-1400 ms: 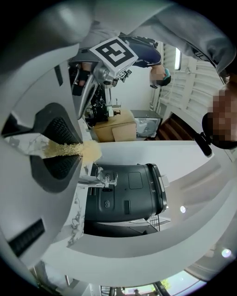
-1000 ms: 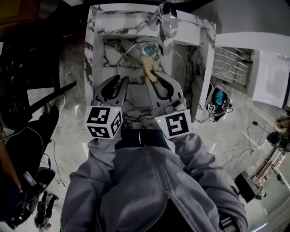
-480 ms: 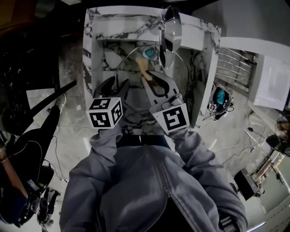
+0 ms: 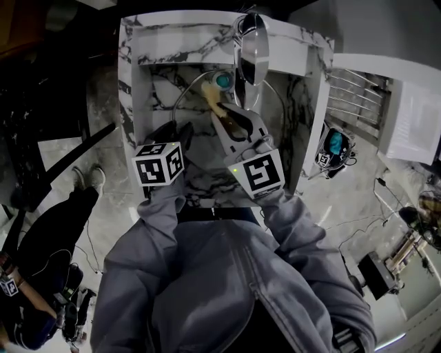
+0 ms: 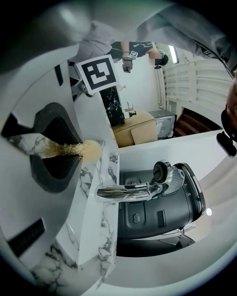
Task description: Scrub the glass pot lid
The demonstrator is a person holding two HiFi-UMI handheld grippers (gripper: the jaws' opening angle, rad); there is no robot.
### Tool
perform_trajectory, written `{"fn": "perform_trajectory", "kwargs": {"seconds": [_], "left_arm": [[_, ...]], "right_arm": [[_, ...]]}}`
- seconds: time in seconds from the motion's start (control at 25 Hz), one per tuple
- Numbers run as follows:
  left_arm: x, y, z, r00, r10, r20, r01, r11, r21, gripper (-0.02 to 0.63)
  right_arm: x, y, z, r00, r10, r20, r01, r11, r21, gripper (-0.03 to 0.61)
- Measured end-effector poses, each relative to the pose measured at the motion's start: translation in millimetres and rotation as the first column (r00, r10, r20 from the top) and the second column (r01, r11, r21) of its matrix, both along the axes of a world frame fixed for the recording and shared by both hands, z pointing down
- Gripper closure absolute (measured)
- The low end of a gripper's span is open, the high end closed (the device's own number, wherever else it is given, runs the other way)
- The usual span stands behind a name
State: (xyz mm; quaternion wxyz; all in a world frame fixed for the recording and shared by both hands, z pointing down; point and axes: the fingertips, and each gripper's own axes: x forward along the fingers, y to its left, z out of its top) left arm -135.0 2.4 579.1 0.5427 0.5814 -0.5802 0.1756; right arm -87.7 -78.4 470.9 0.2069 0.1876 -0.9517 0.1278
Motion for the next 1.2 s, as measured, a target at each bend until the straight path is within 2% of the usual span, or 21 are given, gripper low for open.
{"fn": "perform_trajectory", "kwargs": {"seconds": [0.16, 0.4, 0.56, 0.64, 0.8, 1.0, 1.2], "left_arm": [[-1, -2, -5, 0.998, -0.041, -0.044, 0.042, 0.999, 0.020, 0.463], [6, -9, -26, 0.996, -0.047, -0.077, 0.052, 0.996, 0.071, 0.502], [12, -15, -44, 0.993, -0.070, -0.096, 0.080, 0.991, 0.104, 0.522], [15, -18, -54, 0.995, -0.064, -0.077, 0.073, 0.989, 0.128, 0.532], [26, -22, -75, 1.000, 0.008, 0.013, -0.010, 0.986, 0.166, 0.537], [23, -12, -88, 0.999, -0.032, 0.007, 0.031, 0.985, 0.171, 0.537], [16, -4, -112, 0.997, -0.071, 0.024, 0.065, 0.975, 0.211, 0.537]], "right_arm": [[4, 1, 10, 0.998, -0.016, -0.055, 0.017, 1.000, 0.017, 0.522], [14, -2, 22, 0.984, -0.062, -0.167, 0.080, 0.991, 0.104, 0.523], [20, -5, 19, 0.977, -0.062, -0.204, 0.093, 0.985, 0.146, 0.522], [22, -5, 15, 0.976, -0.062, -0.208, 0.095, 0.984, 0.153, 0.522], [30, -5, 6, 0.977, -0.049, -0.206, 0.085, 0.982, 0.170, 0.522], [37, 0, -5, 0.976, -0.044, -0.214, 0.090, 0.974, 0.209, 0.522], [38, 8, -16, 0.974, -0.056, -0.218, 0.114, 0.958, 0.264, 0.522]]}}
